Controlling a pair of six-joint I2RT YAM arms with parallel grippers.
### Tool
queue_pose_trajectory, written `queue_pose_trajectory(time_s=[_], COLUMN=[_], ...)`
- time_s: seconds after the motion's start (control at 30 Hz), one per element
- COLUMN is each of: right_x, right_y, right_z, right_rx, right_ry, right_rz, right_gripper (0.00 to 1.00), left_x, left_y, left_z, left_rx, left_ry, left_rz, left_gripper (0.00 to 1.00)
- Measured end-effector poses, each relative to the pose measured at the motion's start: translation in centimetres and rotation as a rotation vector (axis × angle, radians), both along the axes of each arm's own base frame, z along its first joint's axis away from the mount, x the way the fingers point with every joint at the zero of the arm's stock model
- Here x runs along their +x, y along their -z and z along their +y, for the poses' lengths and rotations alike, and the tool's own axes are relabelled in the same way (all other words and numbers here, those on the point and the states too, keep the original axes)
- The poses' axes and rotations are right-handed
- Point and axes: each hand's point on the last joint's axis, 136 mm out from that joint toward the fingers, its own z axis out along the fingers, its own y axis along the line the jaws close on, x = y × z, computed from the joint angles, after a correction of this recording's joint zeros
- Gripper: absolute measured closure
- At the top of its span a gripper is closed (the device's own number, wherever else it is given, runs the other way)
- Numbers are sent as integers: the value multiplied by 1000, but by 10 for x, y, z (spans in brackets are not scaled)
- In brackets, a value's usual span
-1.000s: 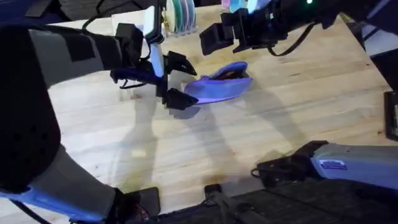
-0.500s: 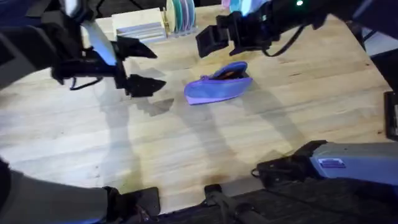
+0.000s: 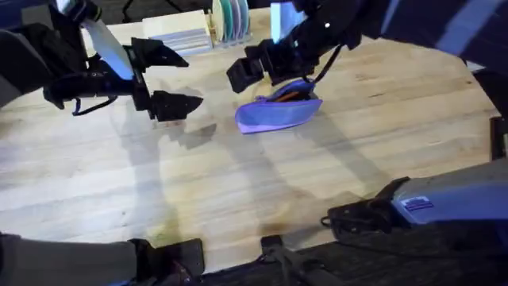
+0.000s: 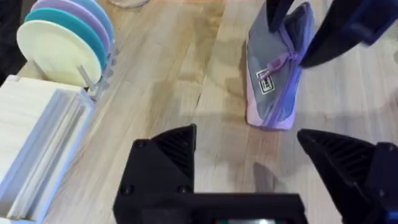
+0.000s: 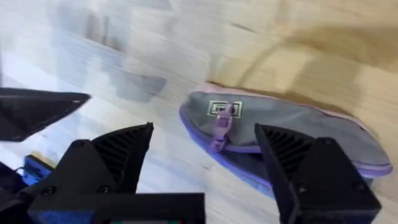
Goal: Unzip the bag, pick up the pens from the table one at a time and place them inside, then zip the bag closed.
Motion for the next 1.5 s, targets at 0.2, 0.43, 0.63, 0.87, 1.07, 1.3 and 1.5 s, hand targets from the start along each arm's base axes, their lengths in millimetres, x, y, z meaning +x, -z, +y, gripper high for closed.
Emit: queue_pose_trajectory(time_s=[0.2, 0.43, 0.63, 0.87, 1.07, 1.3, 1.5], right_x=[-3, -8, -20, -23, -24, -25, -25], right_y=[34, 46, 49, 49, 48, 48, 48], right_z=[-3, -4, -1, 5, 8, 9, 9], right_rx=[-52, -74, -96, -102, -95, -93, -93], right_ry=[3, 0, -21, -43, -55, -58, -58], right_rz=[102, 150, 181, 175, 174, 175, 174], right_gripper=[4, 3, 88, 503, 873, 962, 971], left_x=[0, -1, -1, -1, -2, -2, -3], left_y=[0, 0, 0, 0, 1, 1, 1], left_z=[0, 0, 0, 0, 0, 0, 0], left_rx=[0, -1, -1, -1, -2, -2, -2], left_ry=[0, 0, 0, 0, 0, 0, 0], left_rz=[2, 6, 6, 9, 18, 17, 22], left_gripper=[5, 4, 6, 5, 6, 6, 6])
